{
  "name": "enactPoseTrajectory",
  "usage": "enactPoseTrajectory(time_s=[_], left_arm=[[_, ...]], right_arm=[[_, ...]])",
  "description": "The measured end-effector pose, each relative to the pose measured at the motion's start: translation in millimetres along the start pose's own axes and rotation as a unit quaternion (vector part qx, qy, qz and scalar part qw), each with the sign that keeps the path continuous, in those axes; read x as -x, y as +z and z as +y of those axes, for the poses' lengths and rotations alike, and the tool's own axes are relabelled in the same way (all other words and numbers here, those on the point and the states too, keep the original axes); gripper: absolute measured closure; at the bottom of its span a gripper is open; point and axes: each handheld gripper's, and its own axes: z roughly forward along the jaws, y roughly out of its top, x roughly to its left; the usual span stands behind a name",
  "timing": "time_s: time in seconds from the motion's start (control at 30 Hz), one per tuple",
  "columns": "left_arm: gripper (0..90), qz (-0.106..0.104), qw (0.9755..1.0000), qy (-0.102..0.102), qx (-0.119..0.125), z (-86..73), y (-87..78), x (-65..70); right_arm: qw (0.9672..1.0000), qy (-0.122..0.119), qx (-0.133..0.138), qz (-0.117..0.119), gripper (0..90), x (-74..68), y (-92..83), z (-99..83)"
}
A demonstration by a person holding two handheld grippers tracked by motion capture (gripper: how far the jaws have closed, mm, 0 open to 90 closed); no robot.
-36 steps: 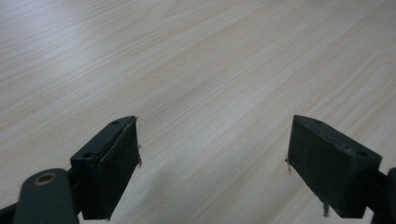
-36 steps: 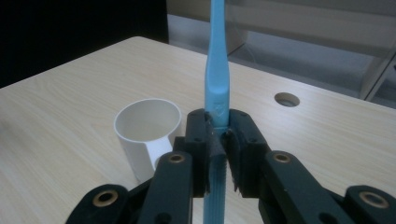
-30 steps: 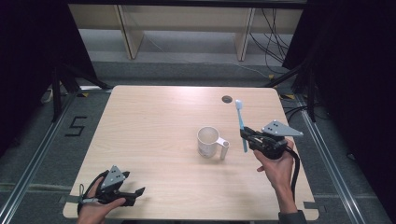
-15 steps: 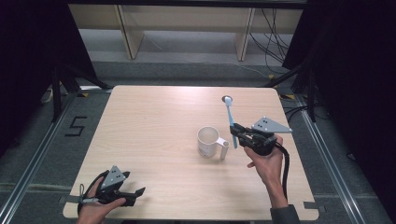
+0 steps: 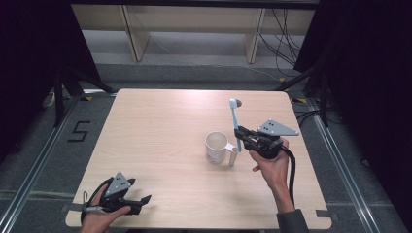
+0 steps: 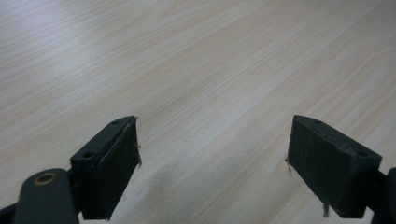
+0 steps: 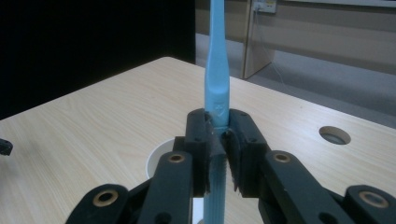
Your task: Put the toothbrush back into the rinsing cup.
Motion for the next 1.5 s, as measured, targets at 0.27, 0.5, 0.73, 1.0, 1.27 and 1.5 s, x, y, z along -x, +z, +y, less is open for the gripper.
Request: enactPoseTrajectory(time_s=[0.27, 0.5, 0.73, 1.0, 1.27, 1.5], left_arm=[[15.9, -0.001, 0.9999, 0.008, -0.012, 0.5, -1.6, -0.8], [16.0, 0.001, 0.9999, 0.008, -0.011, 0.5, -1.8, -0.6], [16.0, 0.001, 0.9999, 0.007, -0.011, 0.6, -1.8, -0.6], [16.0, 0.002, 0.9999, 0.003, -0.01, 0.6, -1.9, 0.0], [16.0, 0.002, 1.0, 0.003, -0.009, 0.7, -1.9, 0.4], [15.9, 0.001, 0.9999, 0.006, -0.011, 0.7, -2.2, -0.1]], right_arm=[[0.9996, -0.011, 0.026, 0.008, 79.1, 1.5, 5.2, -0.7], [0.9994, -0.016, 0.029, 0.011, 79.1, 1.0, 5.5, -1.3], [0.9991, -0.005, 0.04, 0.015, 79.1, 3.9, 6.1, -5.9], [0.9991, -0.001, 0.038, 0.017, 79.1, 0.4, 9.3, -9.3], [0.9988, -0.006, 0.044, 0.02, 79.1, 1.3, 11.4, -13.1], [0.9986, -0.011, 0.046, 0.025, 79.1, 2.4, 13.0, -18.1]])
